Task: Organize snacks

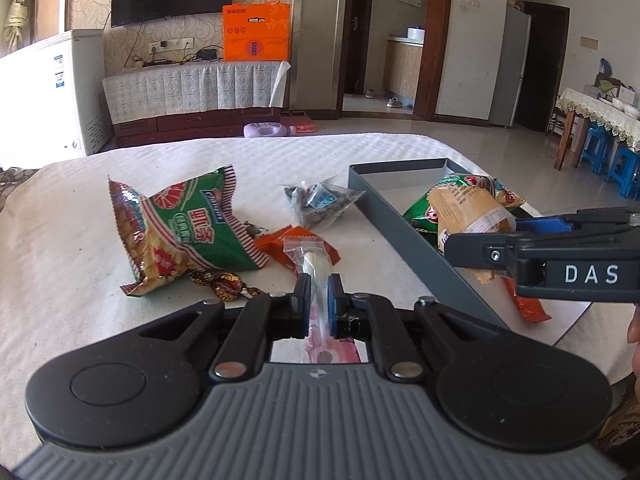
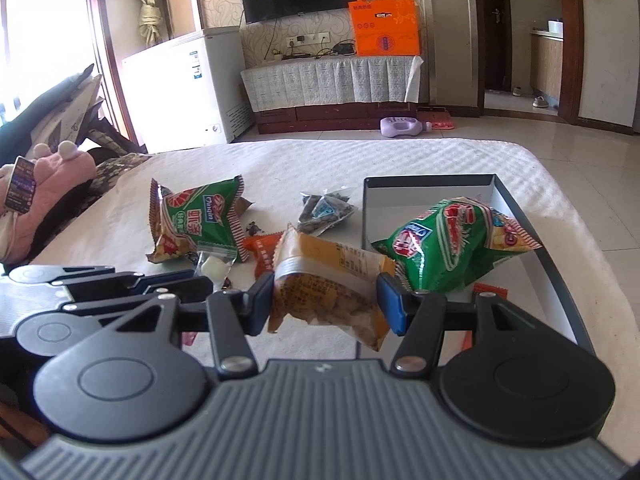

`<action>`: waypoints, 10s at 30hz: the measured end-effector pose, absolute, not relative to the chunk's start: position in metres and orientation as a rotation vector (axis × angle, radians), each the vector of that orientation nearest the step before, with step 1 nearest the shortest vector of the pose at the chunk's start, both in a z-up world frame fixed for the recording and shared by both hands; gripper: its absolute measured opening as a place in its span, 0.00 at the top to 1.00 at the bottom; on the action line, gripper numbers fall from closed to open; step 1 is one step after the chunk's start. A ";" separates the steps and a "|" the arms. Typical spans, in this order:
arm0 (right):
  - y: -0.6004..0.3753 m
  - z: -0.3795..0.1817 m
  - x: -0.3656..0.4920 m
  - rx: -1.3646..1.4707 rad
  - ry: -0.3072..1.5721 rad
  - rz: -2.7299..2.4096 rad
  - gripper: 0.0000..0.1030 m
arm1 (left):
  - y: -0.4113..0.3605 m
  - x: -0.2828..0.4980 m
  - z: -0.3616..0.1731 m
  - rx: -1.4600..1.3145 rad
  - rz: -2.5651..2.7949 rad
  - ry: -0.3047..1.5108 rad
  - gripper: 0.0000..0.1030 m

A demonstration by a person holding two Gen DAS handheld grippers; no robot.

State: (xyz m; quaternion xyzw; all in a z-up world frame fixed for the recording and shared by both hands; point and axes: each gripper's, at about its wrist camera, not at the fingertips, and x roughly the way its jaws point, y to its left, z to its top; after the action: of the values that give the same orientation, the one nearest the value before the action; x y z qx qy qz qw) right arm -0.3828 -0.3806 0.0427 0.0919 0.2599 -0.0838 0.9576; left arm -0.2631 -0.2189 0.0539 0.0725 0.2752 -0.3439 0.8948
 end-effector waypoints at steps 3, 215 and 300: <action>-0.386 0.044 -0.387 0.195 0.521 -0.181 0.43 | -0.223 -0.265 0.055 0.148 -0.724 0.571 0.90; -0.283 0.000 -0.244 -0.051 0.678 0.153 0.46 | -0.153 -0.112 0.042 -0.064 -0.486 0.661 0.10; -0.322 0.057 -0.365 0.002 0.510 0.028 0.75 | -0.235 -0.181 0.102 0.000 -0.631 0.519 0.36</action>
State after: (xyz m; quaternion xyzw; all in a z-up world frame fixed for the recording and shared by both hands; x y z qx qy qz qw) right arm -0.3646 -0.3216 0.0571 0.0009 0.2522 0.0140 0.9676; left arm -0.1815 -0.2353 0.1016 -0.0002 0.2524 -0.3069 0.9177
